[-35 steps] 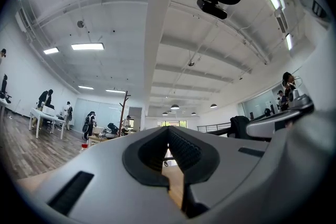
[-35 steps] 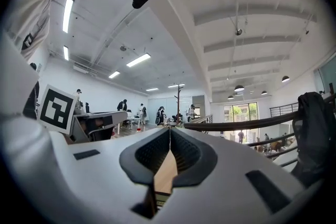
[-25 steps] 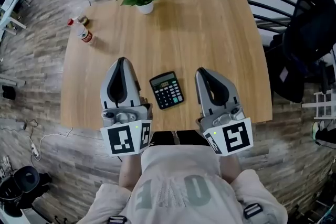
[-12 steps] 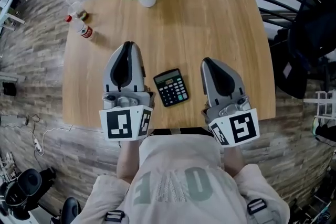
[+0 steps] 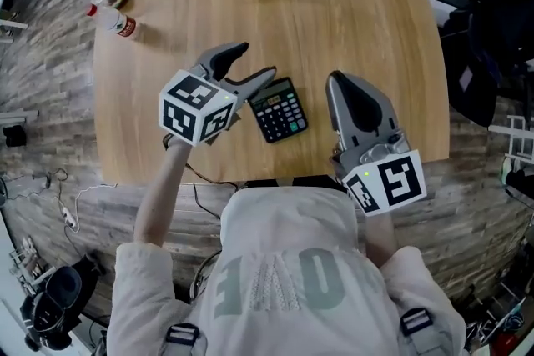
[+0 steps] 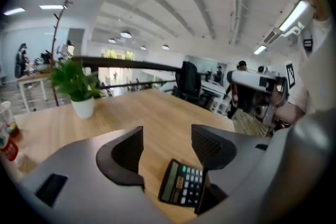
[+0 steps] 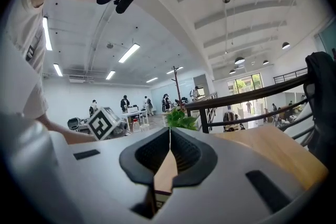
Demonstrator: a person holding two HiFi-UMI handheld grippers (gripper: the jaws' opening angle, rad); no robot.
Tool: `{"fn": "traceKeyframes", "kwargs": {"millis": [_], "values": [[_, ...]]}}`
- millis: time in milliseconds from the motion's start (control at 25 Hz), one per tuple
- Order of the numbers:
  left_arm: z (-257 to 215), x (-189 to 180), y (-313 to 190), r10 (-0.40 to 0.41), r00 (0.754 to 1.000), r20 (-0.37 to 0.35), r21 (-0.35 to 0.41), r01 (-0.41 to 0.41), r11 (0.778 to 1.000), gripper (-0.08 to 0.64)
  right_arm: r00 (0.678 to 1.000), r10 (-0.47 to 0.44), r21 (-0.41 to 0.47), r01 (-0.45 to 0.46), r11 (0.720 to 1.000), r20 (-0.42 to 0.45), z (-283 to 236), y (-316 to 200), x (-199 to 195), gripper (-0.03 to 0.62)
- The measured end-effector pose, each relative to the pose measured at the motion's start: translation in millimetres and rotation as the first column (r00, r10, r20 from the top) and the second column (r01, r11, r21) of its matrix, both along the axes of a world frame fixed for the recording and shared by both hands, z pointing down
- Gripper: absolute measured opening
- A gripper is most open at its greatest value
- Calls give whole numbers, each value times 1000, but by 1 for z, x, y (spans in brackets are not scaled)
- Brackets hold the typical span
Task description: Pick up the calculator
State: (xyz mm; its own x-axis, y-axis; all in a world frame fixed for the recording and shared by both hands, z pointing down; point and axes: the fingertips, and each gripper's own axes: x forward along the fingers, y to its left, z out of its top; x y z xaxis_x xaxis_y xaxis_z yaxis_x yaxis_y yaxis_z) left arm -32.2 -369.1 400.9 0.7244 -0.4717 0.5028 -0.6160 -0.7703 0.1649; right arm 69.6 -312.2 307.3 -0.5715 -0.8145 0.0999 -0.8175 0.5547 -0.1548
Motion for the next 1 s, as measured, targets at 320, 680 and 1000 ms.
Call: {"fn": "traceKeyframes", "kwargs": {"millis": [320, 680, 1000], "values": [[119, 15, 36, 468, 883, 24, -556, -377, 741, 293, 998, 41, -93, -37, 995, 39, 23, -5, 15, 20], [154, 20, 59, 622, 773, -120, -785, -458, 418, 293, 995, 72, -169, -60, 984, 66, 46, -19, 26, 20], [162, 24, 78, 616, 737, -277, -864, -471, 175, 291, 996, 49, -205, -33, 978, 73, 60, -38, 19, 20]]}}
